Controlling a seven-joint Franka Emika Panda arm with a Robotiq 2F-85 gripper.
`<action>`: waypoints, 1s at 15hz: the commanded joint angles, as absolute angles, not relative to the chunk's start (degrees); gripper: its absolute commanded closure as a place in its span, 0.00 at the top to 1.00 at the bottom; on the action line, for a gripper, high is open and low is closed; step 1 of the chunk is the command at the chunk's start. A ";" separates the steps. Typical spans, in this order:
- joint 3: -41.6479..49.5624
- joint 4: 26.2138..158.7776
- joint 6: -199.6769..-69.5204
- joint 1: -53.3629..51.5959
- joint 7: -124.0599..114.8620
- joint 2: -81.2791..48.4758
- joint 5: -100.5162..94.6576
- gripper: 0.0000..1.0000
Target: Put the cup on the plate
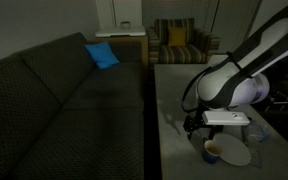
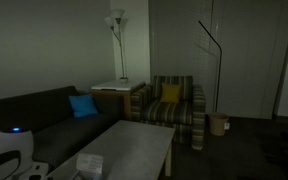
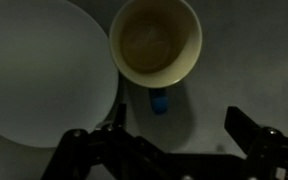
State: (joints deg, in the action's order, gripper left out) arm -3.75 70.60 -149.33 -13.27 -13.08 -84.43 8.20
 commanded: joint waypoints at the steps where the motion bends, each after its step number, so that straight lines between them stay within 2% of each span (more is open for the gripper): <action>1: -2.45 71.22 -145.33 -14.01 -15.89 -83.35 8.21 1.00; 8: -3.00 71.37 -140.23 -13.29 -16.06 -82.45 7.96 1.00; 11: -2.92 71.45 -138.44 -13.34 -15.90 -81.81 7.82 0.85; 13: -2.77 71.37 -137.96 -13.43 -15.78 -81.39 7.66 0.80; 14: -2.66 71.29 -137.74 -13.52 -15.73 -81.22 7.54 0.83; 15: -2.63 71.19 -137.68 -13.57 -15.53 -81.15 7.42 0.82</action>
State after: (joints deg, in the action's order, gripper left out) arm -3.29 70.46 -139.54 -13.30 -15.78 -82.64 8.20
